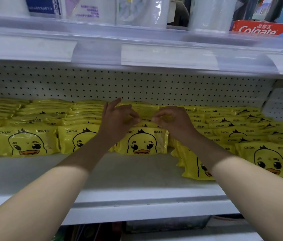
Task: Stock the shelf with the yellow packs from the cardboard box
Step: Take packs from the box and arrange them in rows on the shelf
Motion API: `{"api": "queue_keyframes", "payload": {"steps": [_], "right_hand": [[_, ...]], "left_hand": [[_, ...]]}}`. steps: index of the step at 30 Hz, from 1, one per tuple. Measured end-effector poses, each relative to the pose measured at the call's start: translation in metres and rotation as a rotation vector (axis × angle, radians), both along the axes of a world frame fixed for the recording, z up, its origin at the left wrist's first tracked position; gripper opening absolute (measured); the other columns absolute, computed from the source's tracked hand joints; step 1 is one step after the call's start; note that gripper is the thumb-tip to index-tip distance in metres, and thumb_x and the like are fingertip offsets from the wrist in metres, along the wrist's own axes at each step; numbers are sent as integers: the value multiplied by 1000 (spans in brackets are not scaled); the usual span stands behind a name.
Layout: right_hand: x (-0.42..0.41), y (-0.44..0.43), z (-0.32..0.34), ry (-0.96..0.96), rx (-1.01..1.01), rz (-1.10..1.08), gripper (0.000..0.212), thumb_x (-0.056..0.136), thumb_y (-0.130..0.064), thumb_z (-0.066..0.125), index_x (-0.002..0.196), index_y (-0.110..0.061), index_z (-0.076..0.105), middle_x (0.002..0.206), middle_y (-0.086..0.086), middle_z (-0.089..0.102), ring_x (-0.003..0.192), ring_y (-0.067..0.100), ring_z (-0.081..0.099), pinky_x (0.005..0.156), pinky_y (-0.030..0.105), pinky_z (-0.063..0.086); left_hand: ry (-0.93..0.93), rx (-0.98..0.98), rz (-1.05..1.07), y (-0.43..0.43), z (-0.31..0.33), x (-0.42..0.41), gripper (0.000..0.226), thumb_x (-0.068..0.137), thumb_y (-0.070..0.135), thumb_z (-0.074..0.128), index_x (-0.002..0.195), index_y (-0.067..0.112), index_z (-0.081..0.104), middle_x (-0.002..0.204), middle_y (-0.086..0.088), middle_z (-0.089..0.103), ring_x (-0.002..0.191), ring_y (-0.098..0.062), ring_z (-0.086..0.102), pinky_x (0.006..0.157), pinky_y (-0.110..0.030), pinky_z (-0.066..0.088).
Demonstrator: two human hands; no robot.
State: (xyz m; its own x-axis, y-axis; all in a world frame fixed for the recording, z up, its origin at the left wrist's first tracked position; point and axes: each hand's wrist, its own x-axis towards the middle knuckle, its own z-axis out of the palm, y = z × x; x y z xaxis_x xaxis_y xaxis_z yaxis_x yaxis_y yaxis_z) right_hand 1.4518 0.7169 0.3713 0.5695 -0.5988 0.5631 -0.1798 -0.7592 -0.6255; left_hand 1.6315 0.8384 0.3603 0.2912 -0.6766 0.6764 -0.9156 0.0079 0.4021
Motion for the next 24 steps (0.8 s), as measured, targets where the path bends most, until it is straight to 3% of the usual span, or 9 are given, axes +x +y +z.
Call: {"api": "queue_keyframes", "payload": {"steps": [3,6,8,11,13,15,19,22,24], "right_hand": [[5,-3,0,58,2,-55,13,76,-39,83,85,-30,78,90,-24,64,111,9,54,112,44,31],[9,-6,-3,103,21,-79,15,69,-52,81,79,-42,76,92,-24,65,120,18,51,109,39,34],[9,-6,-3,128,42,-112,14,73,-44,83,83,-38,77,92,-28,59,124,18,42,103,31,31],[8,-4,-1,145,21,-111,14,77,-36,83,87,-27,79,90,-28,57,117,12,42,105,30,27],[8,-2,1,179,-3,-95,17,81,-34,80,90,-20,79,98,-14,65,111,10,43,101,25,23],[11,-2,1,225,-19,-111,19,85,-34,77,93,-17,79,111,-1,67,119,17,43,95,22,21],[11,3,4,286,-21,-133,25,89,-38,71,102,-18,77,135,2,58,135,23,33,101,23,22],[0,7,10,373,-37,-97,51,82,-53,73,126,-28,65,150,0,44,143,20,26,110,28,20],[-8,12,11,517,-104,-93,85,70,-65,75,144,-34,46,160,-2,28,149,17,15,119,32,11]], "left_hand": [[34,46,18,-4,4,1,10,80,39,75,89,35,75,129,4,64,145,-22,25,118,-51,2],[40,124,39,-7,7,-1,11,77,43,76,88,41,73,132,9,61,146,-18,20,119,-48,-1],[22,152,51,-8,9,-2,13,77,44,76,89,41,73,134,9,60,146,-17,19,119,-48,-2],[-41,160,49,-9,10,-2,9,79,42,75,87,38,75,133,9,60,146,-18,20,119,-47,-6],[-146,161,47,-10,8,0,11,82,41,72,88,32,77,133,8,61,146,-20,21,119,-48,-6],[-247,159,56,-11,7,1,15,86,39,69,91,27,77,133,5,62,146,-23,22,119,-51,-5],[-254,289,88,-11,13,-1,27,92,47,59,100,26,74,143,9,52,149,-19,14,121,-50,-4],[-85,356,-35,-2,22,6,56,75,71,62,117,33,63,151,6,42,150,-14,6,120,-43,-6],[-146,494,-77,7,24,10,90,62,79,66,139,36,46,159,6,28,150,-11,-6,120,-41,-10]]}}
